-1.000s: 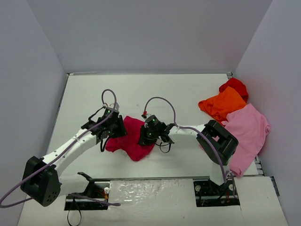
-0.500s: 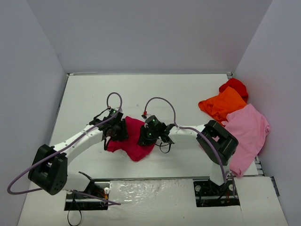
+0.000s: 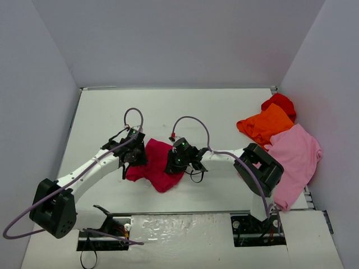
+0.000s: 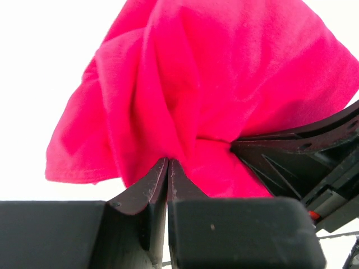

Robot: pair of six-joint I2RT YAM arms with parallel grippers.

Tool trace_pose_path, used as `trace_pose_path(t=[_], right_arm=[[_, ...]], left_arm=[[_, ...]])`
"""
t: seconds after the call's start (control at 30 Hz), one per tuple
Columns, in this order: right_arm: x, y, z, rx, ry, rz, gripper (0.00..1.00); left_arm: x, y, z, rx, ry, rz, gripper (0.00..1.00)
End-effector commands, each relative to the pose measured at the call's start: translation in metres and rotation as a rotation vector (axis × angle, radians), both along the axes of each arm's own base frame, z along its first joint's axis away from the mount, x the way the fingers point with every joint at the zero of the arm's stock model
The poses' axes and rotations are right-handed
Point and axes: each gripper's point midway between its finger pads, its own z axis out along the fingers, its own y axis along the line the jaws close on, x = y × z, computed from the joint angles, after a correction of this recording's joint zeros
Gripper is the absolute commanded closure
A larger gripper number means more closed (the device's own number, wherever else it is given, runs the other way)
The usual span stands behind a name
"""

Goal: Fold and stack the t-shirts

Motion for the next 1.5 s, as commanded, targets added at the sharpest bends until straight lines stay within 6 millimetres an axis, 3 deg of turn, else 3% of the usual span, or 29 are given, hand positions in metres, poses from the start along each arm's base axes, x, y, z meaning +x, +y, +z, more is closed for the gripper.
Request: trace_pose_path(t=[0.0, 0.13, 0.4, 0.57, 0.7, 0.8, 0.93, 1.13, 1.33, 1.47], right_arm=[[-0.033, -0.043, -0.054, -0.217, 0.111, 0.013, 0.94], [-0.034, -0.045, -0.052, -0.218, 0.112, 0.012, 0.94], [-0.036, -0.050, -0.047, -0.227, 0.105, 0.009, 0.96], [-0.039, -0.056, -0.045, -0.232, 0.102, 0.002, 0.96], [-0.040, -0.058, -0.045, -0.236, 0.103, -0.003, 0.96], [-0.040, -0.057, -0.045, -0.234, 0.102, -0.002, 0.96], [-0.040, -0.056, -0.045, -0.234, 0.103, 0.001, 0.96], [-0.041, -0.055, -0.048, -0.237, 0.108, 0.008, 0.96], [-0.041, -0.051, -0.049, -0.232, 0.112, 0.014, 0.96], [-0.042, -0.049, -0.050, -0.230, 0.117, 0.017, 0.96]], left_arm=[[0.010, 0.018, 0.041, 0.068, -0.106, 0.045, 1.00], [-0.002, 0.047, 0.046, 0.184, -0.078, 0.096, 1.00], [-0.008, 0.084, 0.051, 0.282, -0.047, 0.191, 1.00], [-0.019, 0.127, 0.045, 0.343, 0.003, 0.294, 1.00], [-0.023, 0.139, 0.049, 0.316, -0.003, 0.328, 1.00], [-0.022, 0.136, 0.059, 0.291, -0.020, 0.333, 1.00], [-0.013, 0.124, 0.081, 0.205, -0.088, 0.320, 1.00], [0.021, 0.045, 0.104, -0.123, -0.183, 0.156, 1.00], [0.033, -0.032, 0.070, -0.291, -0.099, 0.034, 1.00], [0.036, -0.065, 0.044, -0.398, -0.025, -0.001, 1.00]])
